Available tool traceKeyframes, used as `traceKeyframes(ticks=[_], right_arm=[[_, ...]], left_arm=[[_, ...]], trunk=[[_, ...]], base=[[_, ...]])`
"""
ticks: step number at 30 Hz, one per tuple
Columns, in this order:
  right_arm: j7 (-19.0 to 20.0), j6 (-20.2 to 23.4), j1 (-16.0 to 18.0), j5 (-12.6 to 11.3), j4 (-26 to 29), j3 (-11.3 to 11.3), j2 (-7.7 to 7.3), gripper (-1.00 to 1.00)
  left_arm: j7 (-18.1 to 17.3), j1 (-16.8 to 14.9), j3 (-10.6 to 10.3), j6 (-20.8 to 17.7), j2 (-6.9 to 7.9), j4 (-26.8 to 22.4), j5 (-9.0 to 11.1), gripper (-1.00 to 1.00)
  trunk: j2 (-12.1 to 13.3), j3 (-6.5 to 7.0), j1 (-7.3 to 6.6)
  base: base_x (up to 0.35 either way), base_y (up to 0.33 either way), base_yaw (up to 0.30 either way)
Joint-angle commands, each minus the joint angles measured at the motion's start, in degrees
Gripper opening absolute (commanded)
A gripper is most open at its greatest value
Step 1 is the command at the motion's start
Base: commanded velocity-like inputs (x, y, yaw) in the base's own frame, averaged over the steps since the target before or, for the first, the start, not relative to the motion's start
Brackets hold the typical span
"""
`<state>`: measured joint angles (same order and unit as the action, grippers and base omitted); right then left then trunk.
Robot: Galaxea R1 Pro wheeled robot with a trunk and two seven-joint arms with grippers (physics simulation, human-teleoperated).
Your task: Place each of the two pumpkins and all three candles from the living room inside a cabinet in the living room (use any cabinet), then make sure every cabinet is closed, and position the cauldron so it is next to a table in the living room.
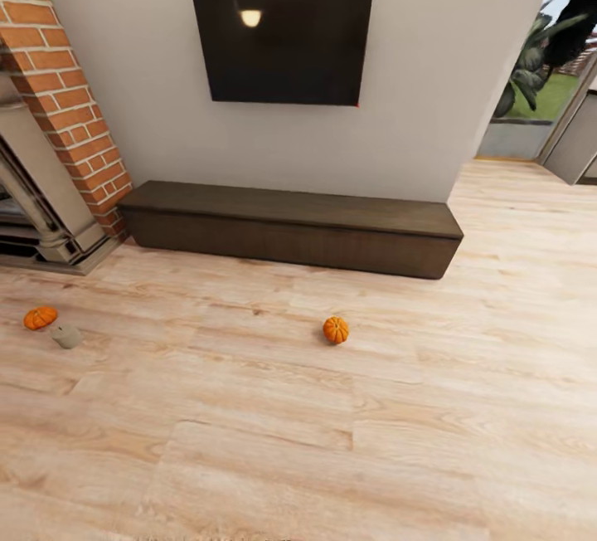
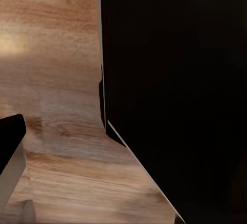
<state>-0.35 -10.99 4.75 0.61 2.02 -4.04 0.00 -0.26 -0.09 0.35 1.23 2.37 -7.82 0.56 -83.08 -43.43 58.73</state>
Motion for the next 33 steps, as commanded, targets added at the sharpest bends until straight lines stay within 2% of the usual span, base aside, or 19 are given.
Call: traceKeyframes(ticks=[1, 12, 33], right_arm=[[0.00, 0.00, 0.00, 0.00, 0.00, 0.00, 0.00, 1.00], [0.08, 0.01, 0.00, -0.05, 0.00, -0.01, -0.02, 1.00], [0.06, 0.00, 0.00, 0.00, -0.03, 0.00, 0.18, 1.00]], left_arm=[[0.00, 0.00, 0.00, 0.00, 0.00, 0.00, -0.01, 1.00], [0.00, 0.00, 0.00, 0.00, 0.00, 0.00, -0.02, 1.00], [0.00, -0.01, 0.00, 0.03, 0.00, 0.00, 0.01, 1.00]], trunk=[[0.00, -0.05, 0.00], [0.00, -0.13, 0.00], [0.00, 1.00, 0.00]], base=[[0.000, 0.000, 0.259], [0.000, 0.000, 0.123], [0.000, 0.000, 0.252]])
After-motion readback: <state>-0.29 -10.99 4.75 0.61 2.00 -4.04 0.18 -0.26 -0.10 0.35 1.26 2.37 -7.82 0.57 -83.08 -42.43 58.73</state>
